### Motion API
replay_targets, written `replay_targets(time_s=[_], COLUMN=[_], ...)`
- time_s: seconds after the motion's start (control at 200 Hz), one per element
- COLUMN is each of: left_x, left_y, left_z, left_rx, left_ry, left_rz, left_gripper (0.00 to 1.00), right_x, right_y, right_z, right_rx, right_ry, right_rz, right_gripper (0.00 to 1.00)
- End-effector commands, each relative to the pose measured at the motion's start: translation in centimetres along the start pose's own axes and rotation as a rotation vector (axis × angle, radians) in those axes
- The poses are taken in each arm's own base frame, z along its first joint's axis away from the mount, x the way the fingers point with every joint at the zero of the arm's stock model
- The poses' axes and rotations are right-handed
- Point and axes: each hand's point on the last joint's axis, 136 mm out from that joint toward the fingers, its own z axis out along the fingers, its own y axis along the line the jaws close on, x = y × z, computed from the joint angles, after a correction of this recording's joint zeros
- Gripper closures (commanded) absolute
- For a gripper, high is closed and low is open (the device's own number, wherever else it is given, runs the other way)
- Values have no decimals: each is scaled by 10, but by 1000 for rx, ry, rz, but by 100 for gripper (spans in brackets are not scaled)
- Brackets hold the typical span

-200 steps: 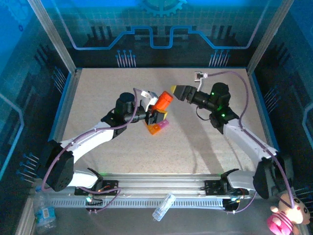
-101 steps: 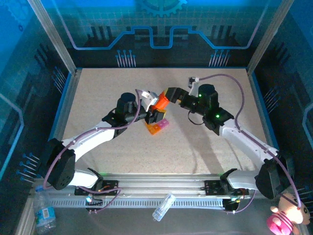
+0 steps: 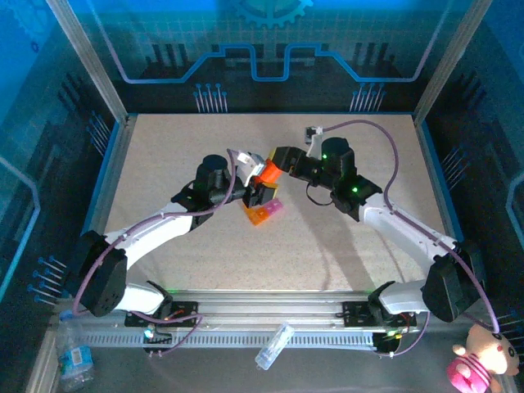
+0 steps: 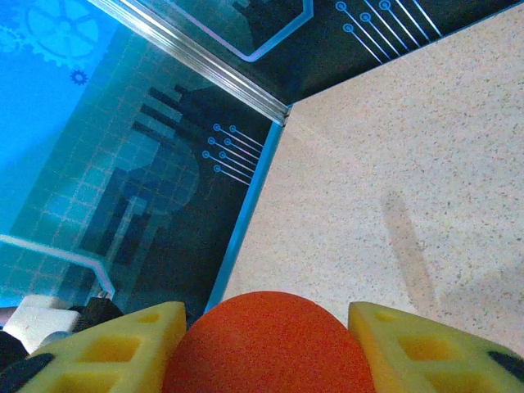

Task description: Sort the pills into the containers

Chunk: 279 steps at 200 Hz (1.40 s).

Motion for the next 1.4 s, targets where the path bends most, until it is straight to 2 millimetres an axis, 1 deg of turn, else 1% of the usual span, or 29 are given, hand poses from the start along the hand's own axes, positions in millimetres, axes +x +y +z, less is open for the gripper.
replay_targets(time_s=[0.0,0.085,0.1,0.135,0.18,0.2,0.21,0.255,0.345,0.475,0.505,0.53,0.555,0.605,0.61,0.615,0.63,0.67,0.785,0.886,0.951,0.976,0.991,1.021,1.076,1.116,1.161,1.216,1.391], left_x=[-26,-29,-29,-30,-32,-34,-35,-37,-43,-48,-49,-48,-48,-47,-47,-47,-46,-46,-41,-39,-37,-36,-36,-35,-34,-33,-32,-31,-29], left_y=[-2,-8,-9,-13,-18,-20,-22,-27,-37,-40,-40,-39,-38,-36,-36,-35,-34,-31,-21,-10,-5,-3,-1,1,4,5,6,7,5], left_z=[-1,-4,-4,-6,-8,-9,-10,-12,-16,-18,-18,-18,-17,-16,-16,-16,-16,-16,-15,-15,-14,-14,-14,-14,-13,-12,-11,-10,-7], left_rx=[13,41,48,68,95,110,118,153,214,231,228,226,223,209,207,204,198,180,117,53,19,8,1,-10,-28,-35,-39,-38,-25], left_ry=[-65,-74,-74,-76,-79,-81,-83,-89,-99,-110,-110,-108,-108,-105,-103,-104,-102,-103,-102,-105,-106,-103,-104,-103,-100,-95,-90,-85,-74], left_rz=[18,5,2,-4,-13,-19,-21,-36,-66,-76,-75,-73,-73,-68,-70,-68,-67,-60,-33,-8,10,14,17,25,37,43,48,49,46], left_gripper=[100,100,100,100,100,100,100,100,100,100,100,100,100,100,100,100,100,100,100,100,100,100,100,100,100,100,100,100,100], right_x=[-1,-4,-8,-10,-10,-10,-10,-7,-8,-11,-13,-14,-15,-18,-19,-19,-20,-24,-37,-43,-47,-46,-43,-39,-37,-36,-35,-33,-29], right_y=[18,19,23,25,32,32,34,36,27,29,31,31,32,32,31,31,31,30,14,-10,-20,-23,-30,-39,-44,-43,-38,-32,-13], right_z=[-5,-10,-12,-15,-21,-22,-25,-32,-32,-27,-27,-26,-26,-26,-26,-26,-27,-28,-34,-41,-50,-54,-55,-57,-62,-63,-63,-59,-40], right_rx=[-101,-171,-207,-250,-359,-377,-419,-505,-565,-607,-610,-610,-605,-589,-584,-584,-576,-547,-393,-199,-97,-62,-20,32,84,95,88,86,53], right_ry=[16,34,24,27,42,47,55,74,120,117,110,103,97,82,79,79,70,45,-32,-95,-144,-154,-152,-150,-165,-170,-170,-157,-124], right_rz=[-62,-120,-149,-187,-267,-280,-309,-365,-351,-310,-302,-298,-289,-275,-271,-271,-265,-247,-171,-72,-22,-1,22,51,82,92,90,84,49], right_gripper=[55,56,56,55,53,53,52,50,51,52,51,48,41,33,31,31,26,20,17,16,16,16,16,16,15,14,14,13,13])
